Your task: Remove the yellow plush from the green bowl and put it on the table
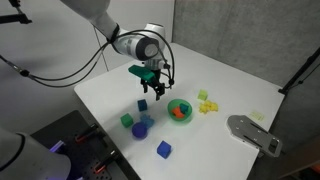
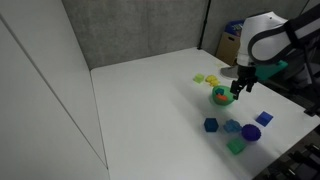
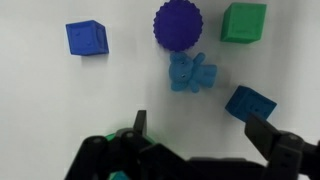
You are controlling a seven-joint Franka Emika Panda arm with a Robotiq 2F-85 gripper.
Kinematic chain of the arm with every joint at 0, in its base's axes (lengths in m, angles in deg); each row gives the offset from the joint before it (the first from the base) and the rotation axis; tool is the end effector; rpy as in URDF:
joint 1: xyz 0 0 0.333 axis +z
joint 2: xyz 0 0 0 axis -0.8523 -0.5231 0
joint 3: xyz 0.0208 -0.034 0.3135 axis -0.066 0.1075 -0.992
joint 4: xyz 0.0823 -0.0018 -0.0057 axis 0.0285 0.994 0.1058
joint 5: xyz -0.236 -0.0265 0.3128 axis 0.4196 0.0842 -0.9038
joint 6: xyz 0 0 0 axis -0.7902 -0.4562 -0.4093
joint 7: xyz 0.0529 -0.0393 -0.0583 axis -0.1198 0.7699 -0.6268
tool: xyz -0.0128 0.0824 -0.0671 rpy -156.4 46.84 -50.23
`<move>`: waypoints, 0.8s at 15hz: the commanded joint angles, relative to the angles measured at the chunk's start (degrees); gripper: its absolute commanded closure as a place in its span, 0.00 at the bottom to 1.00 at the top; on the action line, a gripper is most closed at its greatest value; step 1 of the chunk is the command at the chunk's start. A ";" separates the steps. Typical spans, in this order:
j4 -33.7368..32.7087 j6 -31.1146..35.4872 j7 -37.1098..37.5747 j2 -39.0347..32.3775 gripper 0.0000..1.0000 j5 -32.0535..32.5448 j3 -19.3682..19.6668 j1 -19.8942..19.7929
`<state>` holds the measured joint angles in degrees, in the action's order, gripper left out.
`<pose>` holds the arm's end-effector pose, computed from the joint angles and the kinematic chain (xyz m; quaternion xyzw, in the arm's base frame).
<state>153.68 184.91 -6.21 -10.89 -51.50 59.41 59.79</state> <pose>0.5350 -0.0132 0.2261 0.9925 -0.0053 -0.1094 0.0534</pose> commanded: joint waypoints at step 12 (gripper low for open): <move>9.51 -14.08 4.92 26.24 0.00 -0.11 -3.19 0.21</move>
<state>163.26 170.92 -1.18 15.34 -51.50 56.90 60.70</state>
